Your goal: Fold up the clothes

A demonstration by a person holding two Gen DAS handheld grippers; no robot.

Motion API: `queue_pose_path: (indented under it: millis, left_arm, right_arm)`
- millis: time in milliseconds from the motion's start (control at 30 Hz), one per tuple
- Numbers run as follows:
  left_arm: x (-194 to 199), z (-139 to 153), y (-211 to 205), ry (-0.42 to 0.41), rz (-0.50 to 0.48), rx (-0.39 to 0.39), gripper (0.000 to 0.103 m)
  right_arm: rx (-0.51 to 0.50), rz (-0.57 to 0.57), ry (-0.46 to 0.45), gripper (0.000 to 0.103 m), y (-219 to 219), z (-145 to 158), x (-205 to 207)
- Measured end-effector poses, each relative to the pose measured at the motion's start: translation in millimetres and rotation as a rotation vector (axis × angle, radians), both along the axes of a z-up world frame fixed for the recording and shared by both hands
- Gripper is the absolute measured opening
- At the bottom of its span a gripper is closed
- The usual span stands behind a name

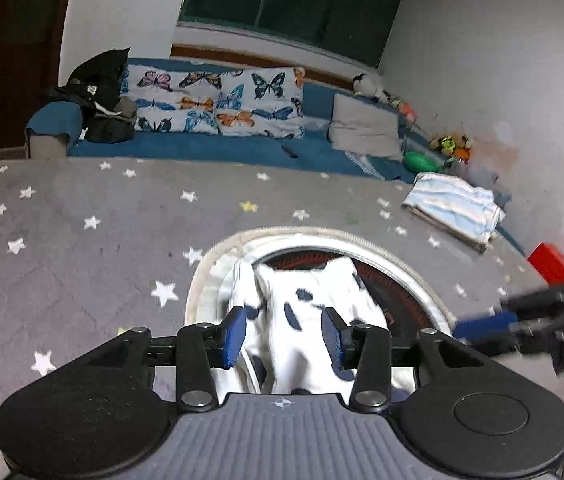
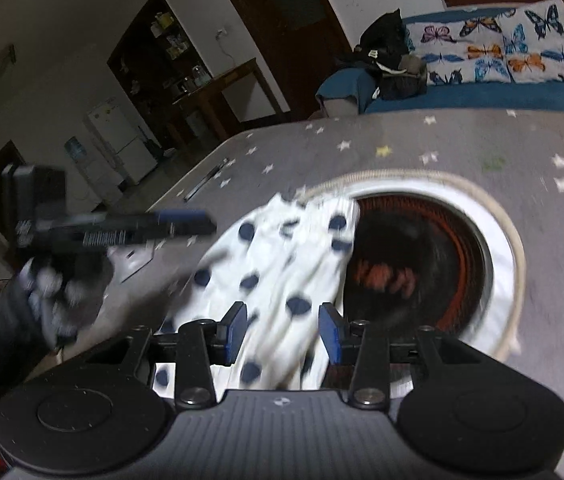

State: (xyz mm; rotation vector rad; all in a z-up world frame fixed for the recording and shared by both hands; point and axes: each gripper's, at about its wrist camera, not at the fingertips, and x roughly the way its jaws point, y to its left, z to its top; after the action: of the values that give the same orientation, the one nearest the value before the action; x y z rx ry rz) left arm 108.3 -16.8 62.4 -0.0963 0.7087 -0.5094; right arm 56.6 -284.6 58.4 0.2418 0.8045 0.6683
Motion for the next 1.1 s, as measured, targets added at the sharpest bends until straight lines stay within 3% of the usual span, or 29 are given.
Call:
queue_pose_path:
  millis: [100, 200, 300, 467, 600, 700, 933, 1100]
  left_arm:
    - [3.5, -10.9, -5.8, 0.012, 0.011, 0.023, 0.04]
    - [7.6, -19.9, -6.9, 0.025, 0.021, 0.022, 0.01]
    - [3.0, -20.6, -1.2, 0.011, 0.025, -0.018, 0.003]
    - [-19.9, -2.4, 9.5, -0.127, 0.047, -0.043, 0.002]
    - [-5.6, -23.2, 10.9, -0.036, 0.082, 0.04, 0.003]
    - [-0.4, -32.9, 18.6, 0.01, 0.107, 0.031, 0.003]
    - [0.5, -24.4, 17.5, 0.0, 0.123, 0.06, 0.009]
    - [-13.7, -3.1, 9.3, -0.039, 0.109, 0.009, 0.009]
  right_arm:
    - [-0.018, 0.019, -0.032, 0.04, 19.9, 1.9, 22.8]
    - [-0.047, 0.028, -0.056, 0.04, 37.0, -0.3, 40.2]
    - [-0.082, 0.018, -0.069, 0.04, 48.8, -3.9, 54.5]
    - [-0.114, 0.007, -0.091, 0.04, 56.0, -9.3, 64.3]
    - [-0.133, 0.017, -0.096, 0.04, 60.2, -12.2, 65.9]
    - [-0.137, 0.024, -0.111, 0.04, 61.7, -10.3, 64.4]
    - [-0.194, 0.063, -0.13, 0.04, 73.7, -10.9, 72.3]
    - [-0.229, 0.07, -0.132, 0.04, 79.1, -12.6, 78.2]
